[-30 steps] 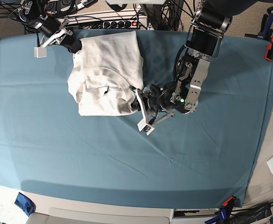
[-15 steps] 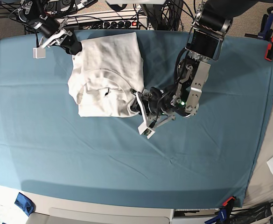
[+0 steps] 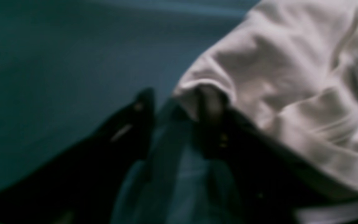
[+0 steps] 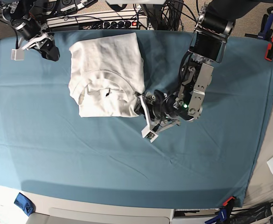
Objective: Fold the T-shirt properly
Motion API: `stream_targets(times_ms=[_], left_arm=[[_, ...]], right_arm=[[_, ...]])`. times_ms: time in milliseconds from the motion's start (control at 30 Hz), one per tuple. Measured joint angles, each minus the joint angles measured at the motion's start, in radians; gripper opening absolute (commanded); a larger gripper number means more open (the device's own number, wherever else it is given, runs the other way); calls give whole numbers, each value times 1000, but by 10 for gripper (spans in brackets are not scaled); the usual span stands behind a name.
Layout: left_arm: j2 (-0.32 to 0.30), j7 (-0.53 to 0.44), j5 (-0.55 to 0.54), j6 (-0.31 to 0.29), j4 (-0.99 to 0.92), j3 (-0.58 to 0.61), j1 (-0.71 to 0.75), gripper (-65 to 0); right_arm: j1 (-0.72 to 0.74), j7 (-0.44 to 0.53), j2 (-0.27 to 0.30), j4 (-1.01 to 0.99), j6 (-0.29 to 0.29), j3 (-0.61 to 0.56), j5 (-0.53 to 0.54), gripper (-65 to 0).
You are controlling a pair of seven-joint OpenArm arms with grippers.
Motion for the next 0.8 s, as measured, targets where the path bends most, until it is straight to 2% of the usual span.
stream_targets(times_ms=[100, 133, 300, 500, 667, 800], left_arm=[[-32, 0, 45, 19, 0, 0, -23, -360], [-48, 1, 58, 39, 0, 0, -33, -360], [-142, 28, 70, 58, 1, 0, -65, -362], [-256, 79, 42, 72, 35, 1, -55, -447], [-340, 120, -3, 60, 139, -10, 3, -451], [-402, 131, -20, 58, 266, -62, 119, -451]], right_arm=[[2, 6, 3, 0, 0, 0, -13, -438], [2, 9, 3, 0, 0, 0, -16, -438], [2, 13, 27, 0, 0, 0, -42, -438], [2, 13, 58, 0, 0, 0, -53, -438], [2, 14, 83, 0, 0, 0, -64, -438], [2, 13, 85, 0, 0, 1, -64, -438]])
